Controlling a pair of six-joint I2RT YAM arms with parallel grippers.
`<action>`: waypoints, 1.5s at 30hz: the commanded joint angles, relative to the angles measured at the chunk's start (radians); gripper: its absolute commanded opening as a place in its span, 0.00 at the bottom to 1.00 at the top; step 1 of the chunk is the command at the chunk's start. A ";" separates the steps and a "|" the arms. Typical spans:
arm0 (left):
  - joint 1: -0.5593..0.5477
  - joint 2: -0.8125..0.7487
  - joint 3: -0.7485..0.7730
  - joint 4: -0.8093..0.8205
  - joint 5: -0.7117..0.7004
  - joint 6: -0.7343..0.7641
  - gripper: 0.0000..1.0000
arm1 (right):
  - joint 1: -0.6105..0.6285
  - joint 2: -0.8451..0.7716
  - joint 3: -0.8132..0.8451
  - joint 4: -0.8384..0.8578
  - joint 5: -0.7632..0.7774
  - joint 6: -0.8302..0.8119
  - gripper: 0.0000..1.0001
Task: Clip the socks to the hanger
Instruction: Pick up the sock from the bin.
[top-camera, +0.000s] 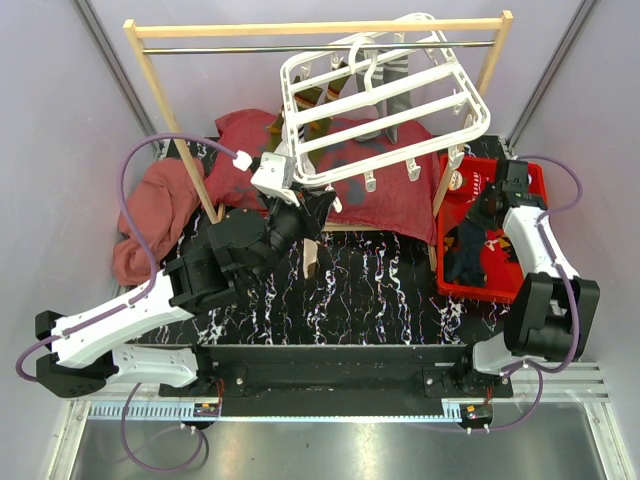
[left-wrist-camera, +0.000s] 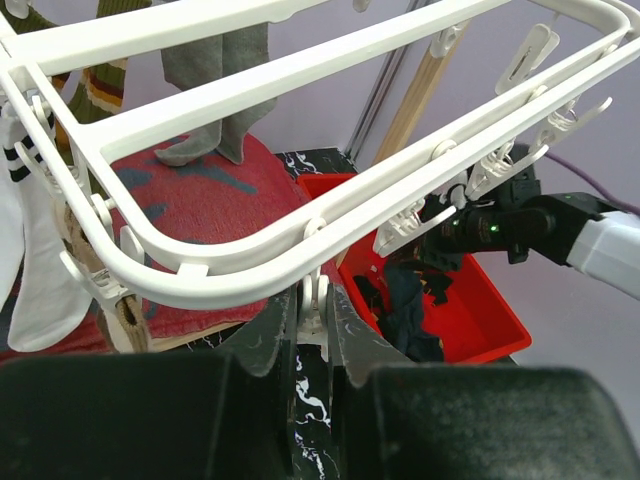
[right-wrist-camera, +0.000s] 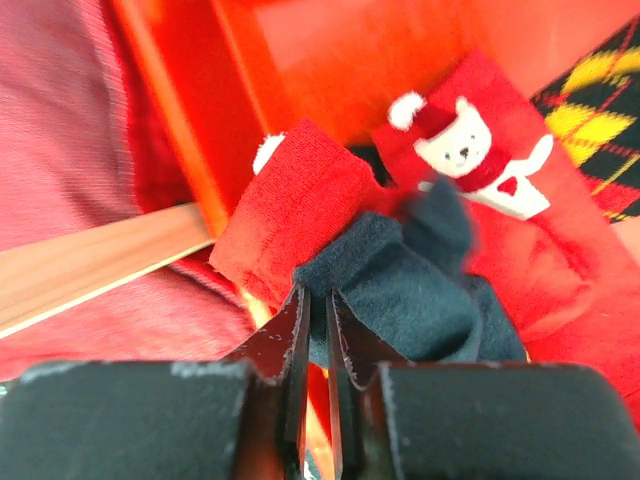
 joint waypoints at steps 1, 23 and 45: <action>0.005 -0.006 0.036 0.031 -0.006 0.005 0.10 | -0.002 0.074 -0.039 0.081 -0.026 0.000 0.14; 0.005 -0.020 0.010 0.065 0.019 0.002 0.10 | -0.002 0.079 -0.139 0.147 0.008 -0.006 0.31; 0.005 -0.011 0.024 0.063 0.039 -0.011 0.10 | -0.002 -0.096 -0.195 0.153 -0.043 0.052 0.24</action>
